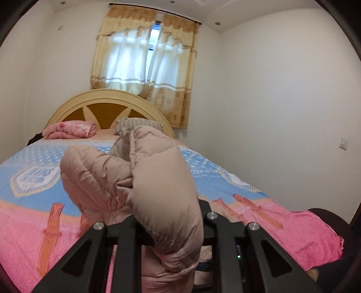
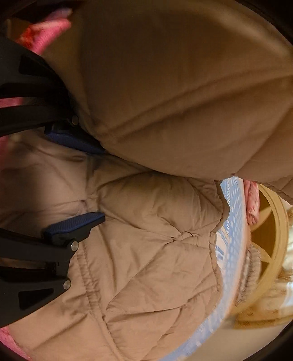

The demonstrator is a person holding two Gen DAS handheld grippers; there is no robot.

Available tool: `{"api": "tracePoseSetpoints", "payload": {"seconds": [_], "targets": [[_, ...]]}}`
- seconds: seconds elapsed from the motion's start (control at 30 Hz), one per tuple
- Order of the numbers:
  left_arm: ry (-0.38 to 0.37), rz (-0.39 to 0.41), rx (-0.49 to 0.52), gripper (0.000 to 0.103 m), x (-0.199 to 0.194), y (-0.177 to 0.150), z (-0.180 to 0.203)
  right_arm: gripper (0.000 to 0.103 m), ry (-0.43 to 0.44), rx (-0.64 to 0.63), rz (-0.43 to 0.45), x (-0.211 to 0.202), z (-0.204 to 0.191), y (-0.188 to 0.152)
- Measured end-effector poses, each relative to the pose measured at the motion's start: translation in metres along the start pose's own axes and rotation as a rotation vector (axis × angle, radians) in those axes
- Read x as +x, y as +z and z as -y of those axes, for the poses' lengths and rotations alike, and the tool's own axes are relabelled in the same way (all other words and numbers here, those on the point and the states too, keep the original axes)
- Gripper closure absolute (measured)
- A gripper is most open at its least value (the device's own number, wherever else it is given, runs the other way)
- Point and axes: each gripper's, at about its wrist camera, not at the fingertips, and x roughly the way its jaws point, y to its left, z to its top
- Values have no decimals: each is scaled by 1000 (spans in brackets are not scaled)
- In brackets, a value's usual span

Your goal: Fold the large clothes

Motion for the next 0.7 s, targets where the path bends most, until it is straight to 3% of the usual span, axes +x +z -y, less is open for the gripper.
{"api": "tracePoseSetpoints", "payload": {"seconds": [0.07,0.1,0.3,0.43,0.53,0.7], "targets": [[-10,4,25,83,12,2,6,34,34,21,28,-28,15,-1],[-23,5,37,83,17,3,10,32,-2,20,67,-51,26,-1],[-88,-27,239,84,60,-17,70,32,-111,190,283,-156,104,27],[-168,-95,389,84,91,-46,107,32,-60,206,350,-189,125,54],[-189,-137,500,84,100,-70,128,32,6,149,285,-177,112,81],[-164,-149,617,84,104,-86,142,32,91,135,77,-121,131,116]]}}
